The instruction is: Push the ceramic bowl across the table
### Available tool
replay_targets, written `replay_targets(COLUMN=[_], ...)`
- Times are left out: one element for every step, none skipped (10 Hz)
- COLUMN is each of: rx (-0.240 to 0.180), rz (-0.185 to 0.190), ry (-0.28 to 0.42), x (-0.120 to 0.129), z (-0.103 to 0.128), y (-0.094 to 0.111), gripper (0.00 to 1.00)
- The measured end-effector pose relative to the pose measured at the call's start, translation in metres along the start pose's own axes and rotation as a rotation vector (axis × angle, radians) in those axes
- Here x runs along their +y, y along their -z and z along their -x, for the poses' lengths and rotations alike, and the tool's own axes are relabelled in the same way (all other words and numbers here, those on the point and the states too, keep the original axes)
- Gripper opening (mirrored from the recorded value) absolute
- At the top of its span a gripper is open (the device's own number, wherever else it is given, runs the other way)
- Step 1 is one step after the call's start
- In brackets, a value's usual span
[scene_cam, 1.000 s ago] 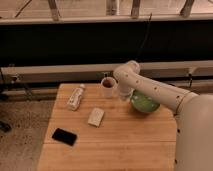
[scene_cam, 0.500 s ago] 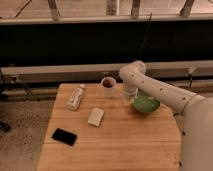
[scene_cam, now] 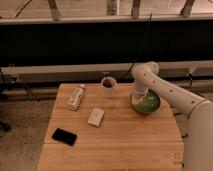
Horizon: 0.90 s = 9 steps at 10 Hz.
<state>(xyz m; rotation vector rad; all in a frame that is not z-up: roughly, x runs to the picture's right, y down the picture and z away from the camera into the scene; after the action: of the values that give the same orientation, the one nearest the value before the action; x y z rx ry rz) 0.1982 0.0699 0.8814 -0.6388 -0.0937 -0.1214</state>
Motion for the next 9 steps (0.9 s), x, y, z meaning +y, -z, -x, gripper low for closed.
replay_targets(rx=[-0.002,-0.004,-0.003,0.0,0.0,0.005,0.007,0.008,0.01], rz=[-0.001,-0.001,-0.003,-0.002,-0.001,0.008,0.014,0.018,0.028], ry=[-0.007,-0.012,-0.012,-0.013,-0.012,-0.015,-0.018,-0.018,-0.018], x=[-0.002,-0.006,-0.01,-0.014,-0.016,-0.018,-0.018,-0.018,-0.018], z=[-0.006,-0.012,-0.016,-0.021,-0.023,-0.029,-0.032,-0.033,-0.034], y=[-0.003,-0.008,-0.011,-0.014,-0.017,-0.024,-0.029,-0.031,-0.035], gripper=[0.03,0.03,0.03,0.03,0.03,0.03,0.03,0.03,0.03])
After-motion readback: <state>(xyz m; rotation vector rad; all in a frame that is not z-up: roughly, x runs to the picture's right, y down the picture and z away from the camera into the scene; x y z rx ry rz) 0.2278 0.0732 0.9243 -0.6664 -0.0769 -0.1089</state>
